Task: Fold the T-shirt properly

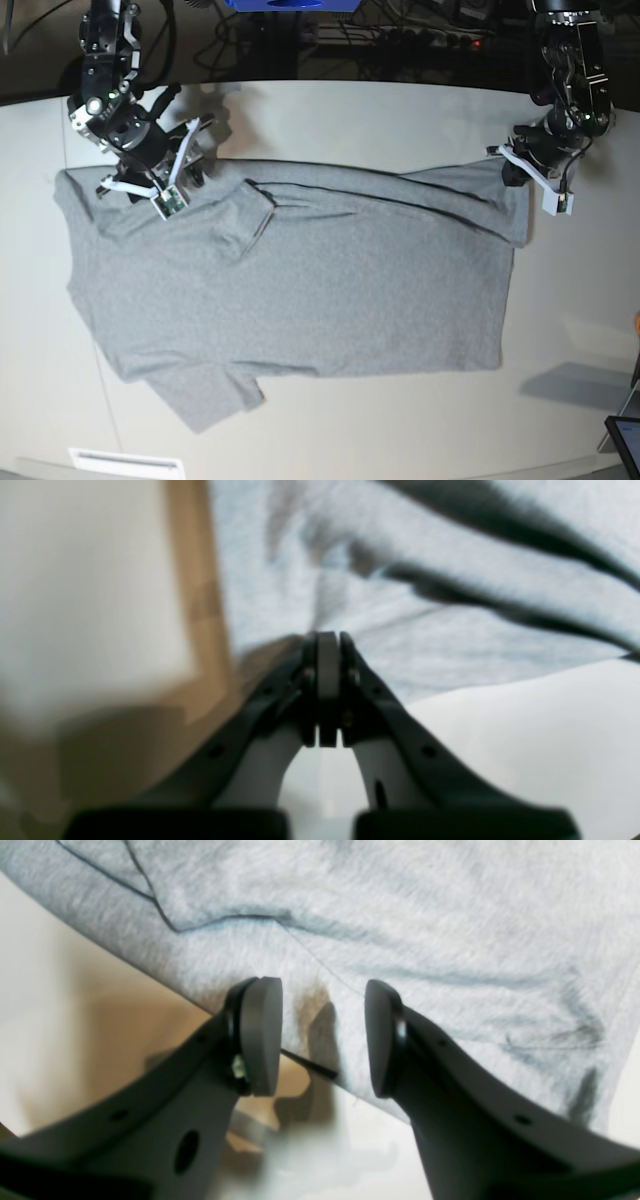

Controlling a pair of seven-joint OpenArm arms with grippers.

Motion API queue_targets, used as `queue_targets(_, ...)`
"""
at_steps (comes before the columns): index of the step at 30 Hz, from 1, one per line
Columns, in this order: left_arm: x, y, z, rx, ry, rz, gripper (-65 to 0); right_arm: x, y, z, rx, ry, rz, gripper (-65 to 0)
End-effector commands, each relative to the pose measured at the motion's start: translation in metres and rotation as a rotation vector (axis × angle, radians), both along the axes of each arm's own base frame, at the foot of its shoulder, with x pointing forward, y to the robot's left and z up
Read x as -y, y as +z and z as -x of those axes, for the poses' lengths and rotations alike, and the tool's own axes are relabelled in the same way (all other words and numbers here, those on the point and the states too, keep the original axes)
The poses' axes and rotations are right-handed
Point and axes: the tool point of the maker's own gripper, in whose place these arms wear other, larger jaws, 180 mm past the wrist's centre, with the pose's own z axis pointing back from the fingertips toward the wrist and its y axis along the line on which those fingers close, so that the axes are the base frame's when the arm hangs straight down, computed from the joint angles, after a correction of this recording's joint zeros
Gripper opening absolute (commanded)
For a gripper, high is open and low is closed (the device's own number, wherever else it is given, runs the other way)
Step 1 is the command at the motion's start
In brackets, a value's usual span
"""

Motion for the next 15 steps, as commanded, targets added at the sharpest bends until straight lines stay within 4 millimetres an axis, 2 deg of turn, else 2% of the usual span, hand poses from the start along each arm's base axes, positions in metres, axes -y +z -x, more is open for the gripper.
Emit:
queue_targets(1, -0.009, 0.011, -0.007, 0.024, -0.01, -0.033, -65.0, -0.002, 0.009, -0.007, 0.039, 0.004, -0.016, -39.3)
queue_targets(6, -0.016, 0.016, -0.009, 0.019, -0.028, -0.063, -65.0, -0.001, 0.006, -0.006, 0.029, 0.001, -0.017, -39.3)
queue_targets(15, -0.01, 0.013, -0.009, -0.01, -0.097, -0.089, -65.0, 0.0, -0.019, -0.003, -0.039, -0.007, -0.029, -39.3)
